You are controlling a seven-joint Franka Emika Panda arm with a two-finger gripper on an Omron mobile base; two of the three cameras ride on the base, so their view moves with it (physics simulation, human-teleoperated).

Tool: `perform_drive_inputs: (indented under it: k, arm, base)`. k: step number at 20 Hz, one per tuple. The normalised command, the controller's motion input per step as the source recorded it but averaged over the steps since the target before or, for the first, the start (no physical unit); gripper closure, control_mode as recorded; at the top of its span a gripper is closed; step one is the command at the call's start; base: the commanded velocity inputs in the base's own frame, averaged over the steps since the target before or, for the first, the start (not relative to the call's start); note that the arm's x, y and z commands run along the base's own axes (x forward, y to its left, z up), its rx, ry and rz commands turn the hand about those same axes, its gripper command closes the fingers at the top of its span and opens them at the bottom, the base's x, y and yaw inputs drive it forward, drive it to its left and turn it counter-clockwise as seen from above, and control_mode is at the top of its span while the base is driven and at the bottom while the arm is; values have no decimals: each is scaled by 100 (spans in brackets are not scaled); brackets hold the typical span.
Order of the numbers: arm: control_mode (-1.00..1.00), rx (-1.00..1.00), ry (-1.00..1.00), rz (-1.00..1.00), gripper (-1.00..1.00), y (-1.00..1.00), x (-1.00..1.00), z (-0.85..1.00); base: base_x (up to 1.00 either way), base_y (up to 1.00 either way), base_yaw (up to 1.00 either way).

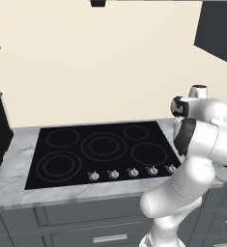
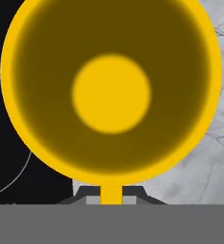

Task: Clear the mugs and bowl far away from the sink.

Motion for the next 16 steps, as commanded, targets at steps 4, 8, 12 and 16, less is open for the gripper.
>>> perform_drive_inputs:
  k: [4,8,12,16]
  arm:
    - [-100,0,0,2,100,-6,83,-43]
    - [-100,1,3,0,100,-12,69,-39]
    - [-100,2,3,1,100,-14,64,-45]
    - [-100,1,0,2,100,-25,54,-39]
  base:
    - [0,0,0]
    - [0,0,0]
    - [0,0,0]
    - [0,0,0]
